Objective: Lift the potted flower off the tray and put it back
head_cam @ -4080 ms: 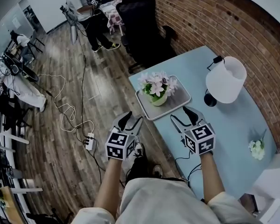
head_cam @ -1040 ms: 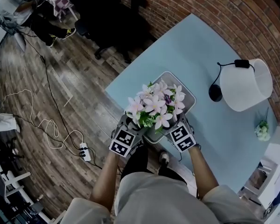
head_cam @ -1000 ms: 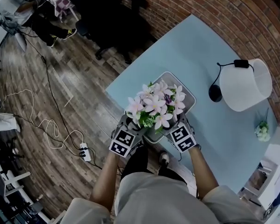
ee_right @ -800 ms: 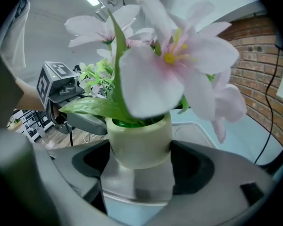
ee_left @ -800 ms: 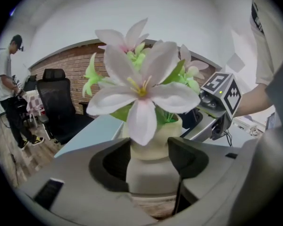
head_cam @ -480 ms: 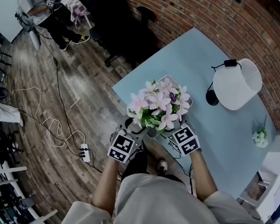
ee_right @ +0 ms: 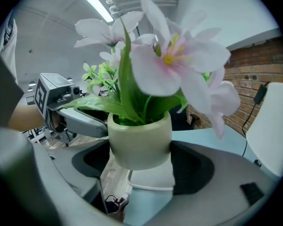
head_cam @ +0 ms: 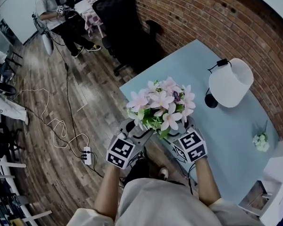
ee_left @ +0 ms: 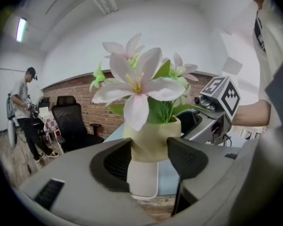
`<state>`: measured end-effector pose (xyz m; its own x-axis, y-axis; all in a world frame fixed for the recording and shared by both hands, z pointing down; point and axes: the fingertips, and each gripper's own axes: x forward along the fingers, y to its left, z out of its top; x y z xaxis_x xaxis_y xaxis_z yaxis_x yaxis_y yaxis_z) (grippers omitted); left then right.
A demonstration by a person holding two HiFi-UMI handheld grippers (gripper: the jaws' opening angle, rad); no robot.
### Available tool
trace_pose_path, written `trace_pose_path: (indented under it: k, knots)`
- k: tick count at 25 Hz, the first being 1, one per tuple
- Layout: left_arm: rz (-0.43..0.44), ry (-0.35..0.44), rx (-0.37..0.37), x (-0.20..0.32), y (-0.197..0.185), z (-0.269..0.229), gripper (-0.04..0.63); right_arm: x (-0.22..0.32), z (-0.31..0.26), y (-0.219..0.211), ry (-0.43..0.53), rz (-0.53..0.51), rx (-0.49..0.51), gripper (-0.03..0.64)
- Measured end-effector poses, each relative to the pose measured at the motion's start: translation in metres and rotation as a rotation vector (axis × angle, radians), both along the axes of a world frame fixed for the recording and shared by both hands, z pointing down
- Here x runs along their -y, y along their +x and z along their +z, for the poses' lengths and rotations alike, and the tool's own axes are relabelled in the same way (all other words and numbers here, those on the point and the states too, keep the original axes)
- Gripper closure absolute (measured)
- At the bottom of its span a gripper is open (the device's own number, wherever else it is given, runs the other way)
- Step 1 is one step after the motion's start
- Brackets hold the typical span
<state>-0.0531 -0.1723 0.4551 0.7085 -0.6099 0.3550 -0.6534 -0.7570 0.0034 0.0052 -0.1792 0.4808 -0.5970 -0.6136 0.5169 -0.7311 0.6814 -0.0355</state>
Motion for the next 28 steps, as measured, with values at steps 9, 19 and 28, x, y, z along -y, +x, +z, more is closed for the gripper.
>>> trace_pose_path:
  k: [9, 19, 28]
  knots:
    - [-0.016, 0.075, 0.017, -0.059, 0.018, -0.033, 0.328, -0.056, -0.033, 0.018, 0.054, -0.018, -0.015, 0.192]
    - [-0.061, 0.075, -0.007, -0.116, 0.038, -0.046, 0.331, -0.111, -0.048, 0.038, 0.075, -0.054, -0.029, 0.192]
    - [-0.080, 0.077, -0.025, -0.131, 0.044, -0.049, 0.331, -0.126, -0.050, 0.045, 0.076, -0.071, -0.014, 0.190]
